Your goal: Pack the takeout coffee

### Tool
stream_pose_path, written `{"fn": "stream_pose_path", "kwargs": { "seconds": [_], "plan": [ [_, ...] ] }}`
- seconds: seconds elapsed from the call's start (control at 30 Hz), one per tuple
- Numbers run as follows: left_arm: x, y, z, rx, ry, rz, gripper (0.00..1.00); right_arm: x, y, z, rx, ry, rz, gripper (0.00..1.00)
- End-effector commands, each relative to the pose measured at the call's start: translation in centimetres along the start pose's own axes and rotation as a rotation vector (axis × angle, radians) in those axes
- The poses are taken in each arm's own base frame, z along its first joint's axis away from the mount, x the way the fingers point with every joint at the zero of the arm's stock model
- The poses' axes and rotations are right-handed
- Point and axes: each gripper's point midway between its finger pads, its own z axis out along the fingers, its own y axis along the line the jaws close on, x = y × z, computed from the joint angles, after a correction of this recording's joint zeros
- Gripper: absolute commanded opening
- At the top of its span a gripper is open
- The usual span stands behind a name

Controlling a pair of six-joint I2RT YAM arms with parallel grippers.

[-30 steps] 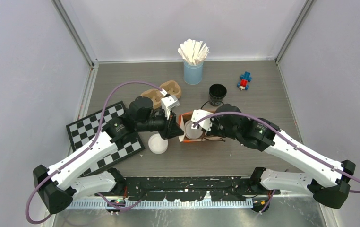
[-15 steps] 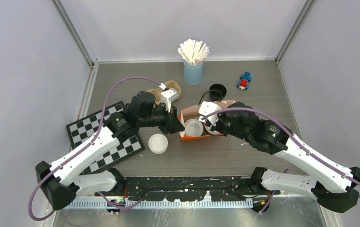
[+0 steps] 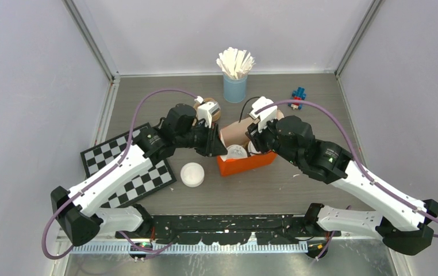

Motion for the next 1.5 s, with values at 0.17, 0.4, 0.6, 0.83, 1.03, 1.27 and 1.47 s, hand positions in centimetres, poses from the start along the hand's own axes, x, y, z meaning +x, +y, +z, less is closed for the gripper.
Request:
{"fn": "stream_pose_path", "kwargs": {
  "seconds": [0.17, 0.4, 0.6, 0.83, 1.03, 1.27, 1.47],
  "plan": [
    [-2.2, 0.2, -0.5, -0.069, -0.048, -0.051, 0.21, -6.2, -1.9, -0.8, 0.116, -0.161, 0.269, 0.43],
    [-3.7, 0.4, -1.0, -0.107, -0.089, -0.020, 0.34, -8.3, -2.8, -0.8, 0.158, -0.178, 0.285, 0.50],
    [-4.4, 0.9, -1.7, -0.154, -0.103, 0.025, 0.39, -9.5, -4.0, -2.0, 0.202, -0.217, 0.318, 0.61],
    [-6.9, 0.5, -4.1, -0.212, -0.171, 0.097, 0.53, -11.9, -4.8, -1.4, 0.242, -0.208, 0.323, 0.93],
    [-7.4, -0.1, -6.9, -0.255, -0.169, 0.129, 1.00, -15.7, -9.0, -0.3, 0.310, -0.258, 0.341, 0.93],
    [-6.1, 0.2, -9.9, -0.268, -0.237, 0.194, 1.00, -12.5, -17.0, 4.9, 0.440, -0.146, 0.388, 0.92],
    [-4.4, 1.8, -12.5, -0.332, -0.326, 0.179, 1.00, -8.3, -23.0, 10.5, 0.495, -0.039, 0.471, 0.86]
  ]
}}
